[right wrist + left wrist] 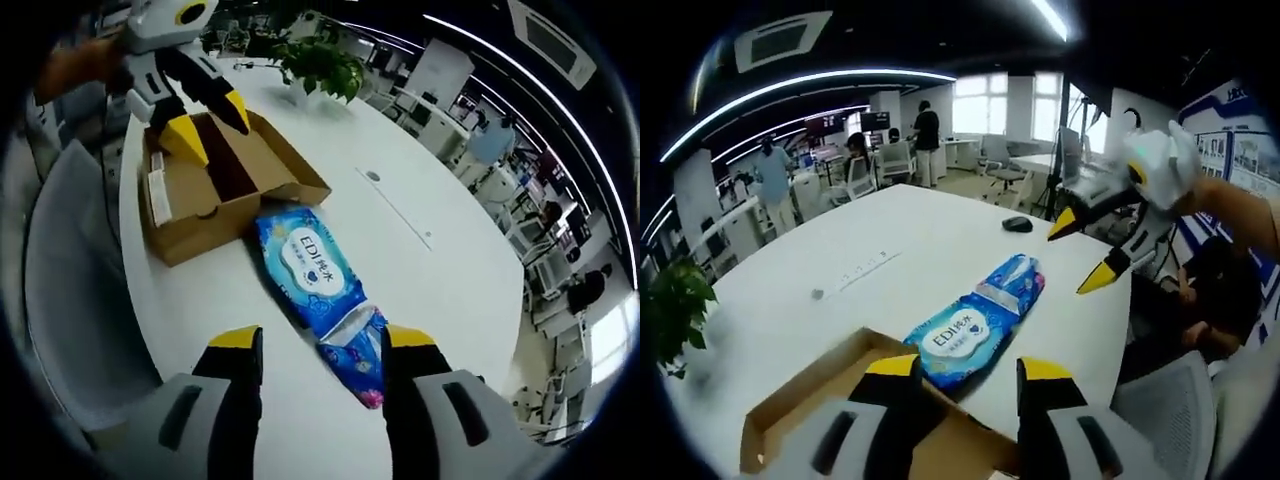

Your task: Operate the shoe box by opening the lid, removing the specified soft item, and placing it in the target area until the item is outside and the box remains undamaged.

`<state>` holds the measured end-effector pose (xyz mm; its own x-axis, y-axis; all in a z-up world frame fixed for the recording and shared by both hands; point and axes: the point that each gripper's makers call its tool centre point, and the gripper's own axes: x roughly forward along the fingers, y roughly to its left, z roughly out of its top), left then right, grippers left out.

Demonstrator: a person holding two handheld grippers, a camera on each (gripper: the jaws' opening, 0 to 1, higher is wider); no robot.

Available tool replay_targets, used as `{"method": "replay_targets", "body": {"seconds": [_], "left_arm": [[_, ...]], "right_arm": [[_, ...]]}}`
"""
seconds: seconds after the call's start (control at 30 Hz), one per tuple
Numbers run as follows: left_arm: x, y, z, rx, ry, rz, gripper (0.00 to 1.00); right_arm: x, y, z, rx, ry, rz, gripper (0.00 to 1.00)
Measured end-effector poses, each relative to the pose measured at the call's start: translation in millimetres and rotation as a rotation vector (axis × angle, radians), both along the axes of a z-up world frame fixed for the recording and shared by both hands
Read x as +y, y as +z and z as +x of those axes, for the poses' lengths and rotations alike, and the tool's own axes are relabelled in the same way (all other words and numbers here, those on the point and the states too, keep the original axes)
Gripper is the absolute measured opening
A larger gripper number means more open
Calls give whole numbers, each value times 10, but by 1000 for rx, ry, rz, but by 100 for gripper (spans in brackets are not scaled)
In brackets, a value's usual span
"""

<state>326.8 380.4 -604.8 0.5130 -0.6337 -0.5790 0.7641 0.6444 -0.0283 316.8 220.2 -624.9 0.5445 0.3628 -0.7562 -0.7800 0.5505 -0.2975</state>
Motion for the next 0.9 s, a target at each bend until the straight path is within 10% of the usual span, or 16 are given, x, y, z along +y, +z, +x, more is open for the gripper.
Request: {"method": "replay_targets", "body": {"seconds": [0.9], "left_arm": [[1242, -149, -143, -7, 244, 52, 41]], "right_arm": [[1004, 57, -180, 48, 211, 49, 49]]}}
